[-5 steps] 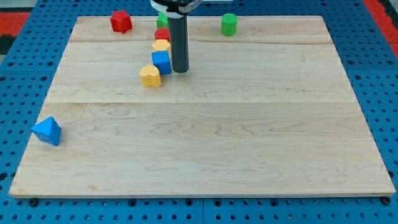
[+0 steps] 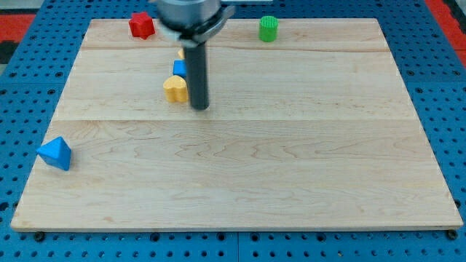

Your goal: Move the blue triangle to the left of the yellow heart

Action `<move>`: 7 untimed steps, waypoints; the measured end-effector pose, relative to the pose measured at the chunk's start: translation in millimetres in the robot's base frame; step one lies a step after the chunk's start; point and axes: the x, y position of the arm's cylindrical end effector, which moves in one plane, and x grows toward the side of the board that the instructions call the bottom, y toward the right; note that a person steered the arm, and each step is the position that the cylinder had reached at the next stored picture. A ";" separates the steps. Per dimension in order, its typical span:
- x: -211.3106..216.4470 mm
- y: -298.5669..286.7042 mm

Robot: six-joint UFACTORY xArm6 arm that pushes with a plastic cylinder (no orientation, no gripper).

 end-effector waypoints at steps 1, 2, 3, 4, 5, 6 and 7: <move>46.8 -76.8; 102.6 -121.9; 146.7 -172.8; 130.0 -220.8; 115.1 -202.8; 103.1 -183.9; 79.0 -186.6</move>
